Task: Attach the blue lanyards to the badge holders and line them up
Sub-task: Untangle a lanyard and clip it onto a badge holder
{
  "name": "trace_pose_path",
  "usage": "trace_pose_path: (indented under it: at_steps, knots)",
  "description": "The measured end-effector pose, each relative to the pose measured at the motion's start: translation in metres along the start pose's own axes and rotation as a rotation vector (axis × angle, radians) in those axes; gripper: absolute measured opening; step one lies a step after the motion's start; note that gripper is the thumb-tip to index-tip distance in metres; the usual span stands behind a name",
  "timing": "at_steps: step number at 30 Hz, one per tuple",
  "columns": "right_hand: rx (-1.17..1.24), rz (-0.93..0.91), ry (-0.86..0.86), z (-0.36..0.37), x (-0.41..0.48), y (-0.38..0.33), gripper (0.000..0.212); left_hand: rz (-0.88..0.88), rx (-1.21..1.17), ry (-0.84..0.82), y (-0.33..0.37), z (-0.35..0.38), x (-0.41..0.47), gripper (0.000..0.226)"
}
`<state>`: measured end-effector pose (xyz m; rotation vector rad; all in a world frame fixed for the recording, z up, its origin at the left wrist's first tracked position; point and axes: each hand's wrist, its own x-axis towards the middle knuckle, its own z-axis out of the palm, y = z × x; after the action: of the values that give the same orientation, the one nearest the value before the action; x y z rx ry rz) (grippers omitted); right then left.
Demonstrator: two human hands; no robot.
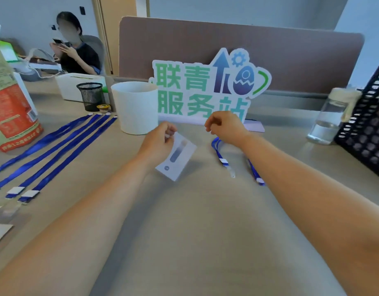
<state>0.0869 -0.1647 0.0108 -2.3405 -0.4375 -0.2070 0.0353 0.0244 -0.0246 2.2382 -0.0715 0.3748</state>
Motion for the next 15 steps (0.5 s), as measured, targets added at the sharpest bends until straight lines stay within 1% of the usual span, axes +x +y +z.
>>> trace_pose_path:
  at_steps: [4,7,9,11,12,14,15]
  knots:
    - [-0.090,0.063,-0.051,-0.012,-0.037,0.031,0.023,0.038,0.067,-0.108,0.013,0.024,-0.008,0.029]
    - [-0.162,0.065,-0.122,-0.014,-0.056,0.050,0.037,0.072,0.113,-0.190,0.022,0.030,-0.014,0.037]
    - [-0.261,0.032,-0.219,-0.014,-0.066,0.057,0.045,0.085,0.139,-0.234,0.027,0.032,-0.018,0.040]
    - [-0.317,0.001,-0.299,-0.011,-0.075,0.062,0.041,0.102,0.167,-0.266,0.030,0.034,-0.020,0.041]
    - [-0.314,-0.004,-0.308,-0.009,-0.079,0.065,0.036,0.110,0.180,-0.279,0.032,0.035,-0.022,0.041]
    - [-0.283,0.006,-0.276,-0.005,-0.084,0.068,0.028,0.119,0.199,-0.299,0.034,0.036,-0.025,0.039]
    - [-0.277,0.004,-0.258,-0.005,-0.086,0.069,0.027,0.123,0.209,-0.307,0.035,0.036,-0.027,0.038]
